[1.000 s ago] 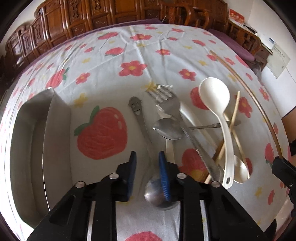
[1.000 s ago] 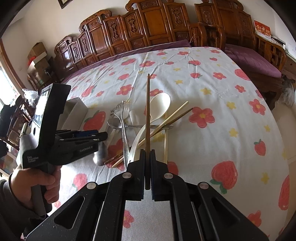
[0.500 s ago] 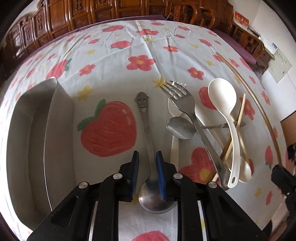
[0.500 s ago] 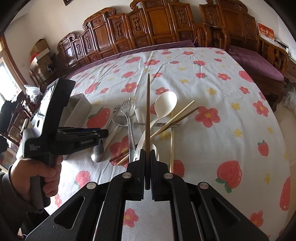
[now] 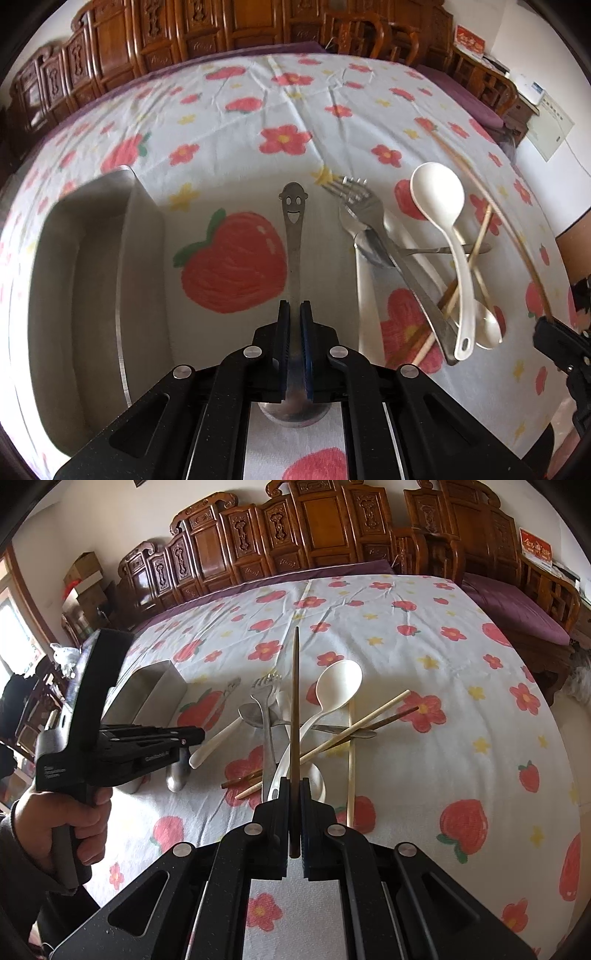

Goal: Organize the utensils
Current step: 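Lift the chopstick with the right gripper while the left grasps the smiley-face spoon, then release the spoon into the steel tray with the left gripper while the right carries the chopstick, then lower the chopstick into the steel tray and open the right gripper, then grasp the white plastic spoon from the pile with the right gripper, then grasp the white plastic fork with the left gripper while the right lifts the white spoon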

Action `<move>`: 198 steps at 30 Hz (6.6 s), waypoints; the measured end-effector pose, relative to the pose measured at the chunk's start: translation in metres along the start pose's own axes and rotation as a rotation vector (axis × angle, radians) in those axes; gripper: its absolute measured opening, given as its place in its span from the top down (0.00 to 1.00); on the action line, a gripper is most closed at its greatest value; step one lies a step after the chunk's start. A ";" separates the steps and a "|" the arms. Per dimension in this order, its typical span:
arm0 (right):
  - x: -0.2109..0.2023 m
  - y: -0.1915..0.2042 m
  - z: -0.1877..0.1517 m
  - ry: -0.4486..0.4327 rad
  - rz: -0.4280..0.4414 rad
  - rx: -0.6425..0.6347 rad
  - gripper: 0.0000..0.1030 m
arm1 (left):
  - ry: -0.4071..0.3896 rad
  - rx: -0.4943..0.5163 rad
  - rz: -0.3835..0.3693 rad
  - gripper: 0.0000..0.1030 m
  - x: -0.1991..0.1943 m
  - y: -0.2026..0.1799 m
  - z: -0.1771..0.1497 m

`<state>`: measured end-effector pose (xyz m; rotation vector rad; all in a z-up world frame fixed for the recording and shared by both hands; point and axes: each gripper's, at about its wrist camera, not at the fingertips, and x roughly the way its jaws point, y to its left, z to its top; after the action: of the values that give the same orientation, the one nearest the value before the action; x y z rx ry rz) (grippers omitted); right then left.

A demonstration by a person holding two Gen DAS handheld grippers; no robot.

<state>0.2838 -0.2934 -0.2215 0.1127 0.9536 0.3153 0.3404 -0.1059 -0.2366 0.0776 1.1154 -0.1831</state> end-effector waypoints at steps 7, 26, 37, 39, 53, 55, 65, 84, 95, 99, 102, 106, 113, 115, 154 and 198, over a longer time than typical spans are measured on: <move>-0.003 0.008 0.001 -0.007 0.008 -0.012 0.94 | -0.060 0.015 -0.002 0.95 -0.031 0.002 0.005; -0.012 0.065 0.010 -0.047 0.051 -0.096 0.94 | -0.161 -0.006 0.008 0.95 -0.104 0.053 -0.005; -0.002 0.118 0.028 -0.056 0.096 -0.127 0.94 | -0.155 -0.052 0.050 0.95 -0.106 0.100 -0.013; 0.001 0.127 0.030 -0.054 0.103 -0.132 0.94 | -0.143 -0.062 0.053 0.95 -0.101 0.107 -0.015; 0.023 0.166 0.034 -0.020 0.130 -0.154 0.94 | -0.079 -0.111 0.061 0.95 -0.064 0.138 -0.024; 0.027 0.170 0.035 -0.015 0.130 -0.157 0.94 | -0.073 -0.114 0.053 0.95 -0.062 0.140 -0.025; 0.048 0.195 0.038 0.011 0.145 -0.174 0.94 | -0.136 -0.099 0.060 0.94 -0.093 0.157 -0.037; 0.100 0.238 0.040 0.085 0.143 -0.144 0.91 | -0.180 -0.125 0.095 0.94 -0.121 0.202 -0.062; 0.088 0.239 0.037 0.066 0.181 -0.163 0.91 | -0.189 -0.116 0.091 0.94 -0.123 0.199 -0.062; 0.066 0.220 0.038 0.016 0.172 -0.180 0.91 | -0.195 -0.104 0.073 0.94 -0.125 0.189 -0.061; 0.049 0.196 0.035 -0.017 0.132 -0.200 0.91 | -0.204 -0.089 0.052 0.94 -0.126 0.176 -0.060; 0.029 0.150 0.030 -0.042 0.060 -0.203 0.91 | -0.208 -0.060 0.022 0.91 -0.123 0.154 -0.057; 0.015 0.064 0.029 -0.047 -0.071 -0.142 0.91 | -0.223 -0.017 -0.032 0.73 -0.117 0.111 -0.052; 0.018 0.045 0.029 -0.031 -0.061 -0.112 0.86 | -0.229 -0.007 -0.042 0.71 -0.115 0.100 -0.050; 0.059 -0.014 0.036 0.046 -0.031 0.089 0.95 | -0.139 0.076 -0.114 0.69 -0.064 0.015 -0.050; 0.001 -0.033 0.000 -0.009 -0.020 0.043 0.95 | -0.021 -0.041 -0.190 0.95 -0.012 -0.010 0.008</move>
<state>0.2914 -0.3242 -0.2294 0.1436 0.9526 0.2754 0.3408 -0.1158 -0.2216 -0.0672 1.1045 -0.3298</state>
